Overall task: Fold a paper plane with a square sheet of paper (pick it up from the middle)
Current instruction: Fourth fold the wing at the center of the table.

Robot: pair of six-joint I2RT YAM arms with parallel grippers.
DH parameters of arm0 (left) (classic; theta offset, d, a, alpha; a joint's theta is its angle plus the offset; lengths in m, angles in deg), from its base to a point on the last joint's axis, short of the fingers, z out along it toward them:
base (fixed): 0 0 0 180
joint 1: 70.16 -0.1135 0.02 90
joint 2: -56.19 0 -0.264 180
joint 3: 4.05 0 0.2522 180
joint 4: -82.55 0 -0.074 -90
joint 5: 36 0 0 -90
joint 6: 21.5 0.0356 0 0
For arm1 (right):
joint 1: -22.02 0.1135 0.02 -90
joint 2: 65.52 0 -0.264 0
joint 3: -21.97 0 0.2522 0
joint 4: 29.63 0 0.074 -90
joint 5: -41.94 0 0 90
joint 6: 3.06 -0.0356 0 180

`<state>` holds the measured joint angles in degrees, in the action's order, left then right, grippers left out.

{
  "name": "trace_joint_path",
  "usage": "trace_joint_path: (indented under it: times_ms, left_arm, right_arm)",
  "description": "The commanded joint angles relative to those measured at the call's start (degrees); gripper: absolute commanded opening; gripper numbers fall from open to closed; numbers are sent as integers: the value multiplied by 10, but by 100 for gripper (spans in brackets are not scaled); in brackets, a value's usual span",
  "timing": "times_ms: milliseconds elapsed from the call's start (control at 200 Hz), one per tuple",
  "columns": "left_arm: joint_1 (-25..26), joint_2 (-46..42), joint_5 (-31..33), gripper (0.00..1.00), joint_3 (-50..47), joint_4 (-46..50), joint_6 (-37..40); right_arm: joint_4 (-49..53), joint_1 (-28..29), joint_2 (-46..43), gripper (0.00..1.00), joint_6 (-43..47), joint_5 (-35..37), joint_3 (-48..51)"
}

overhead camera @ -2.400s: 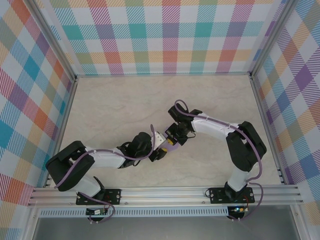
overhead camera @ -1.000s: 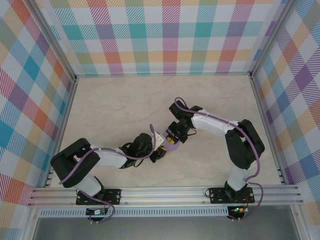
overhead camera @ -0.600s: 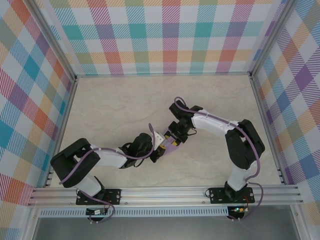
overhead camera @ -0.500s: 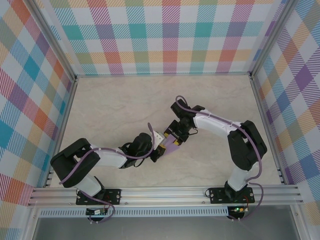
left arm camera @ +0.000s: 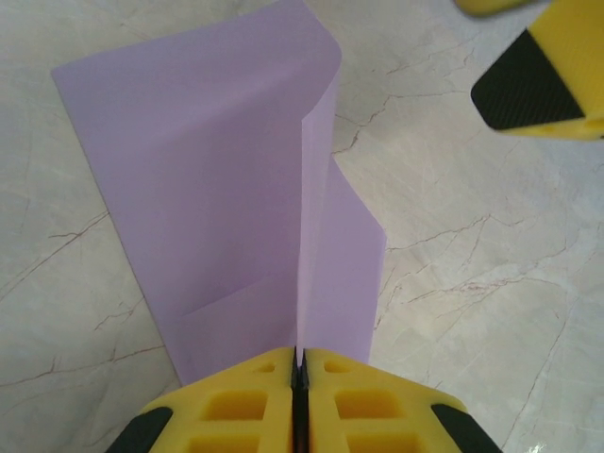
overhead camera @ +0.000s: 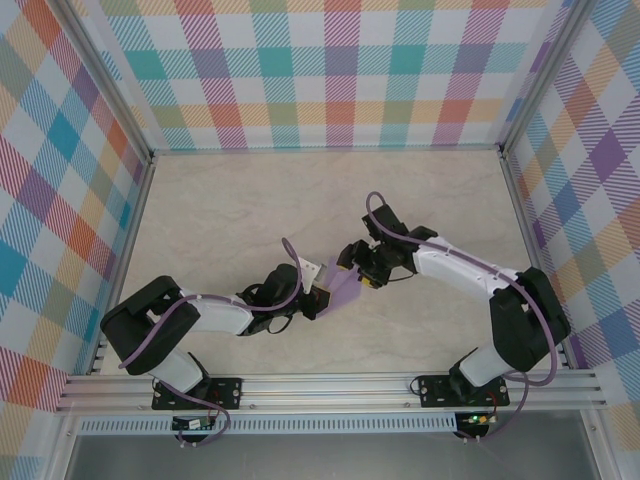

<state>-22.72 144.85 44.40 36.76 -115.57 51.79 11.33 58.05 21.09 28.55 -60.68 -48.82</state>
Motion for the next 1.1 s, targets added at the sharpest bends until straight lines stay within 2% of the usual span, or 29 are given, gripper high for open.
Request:
trace_joint_path:
  times_ms: [0,185,375,635,1095]
  left_arm:
    - [-5,5,-5,11,0,-19,-20]
    - [-5,-6,-2,10,-2,-7,32]
    - [-6,-9,-26,11,1,-1,133]
    - [-5,-11,-41,13,7,3,203]
    - [-8,-8,17,11,69,68,307]
  right_arm:
    - [-26,0,-10,62,22,-16,8]
    - [-21,-1,8,63,1,-31,4]
    - [73,-16,45,67,-52,-39,-49]
    - [131,-20,115,60,-80,-94,-117]
    - [170,-20,170,46,-67,-114,-169]
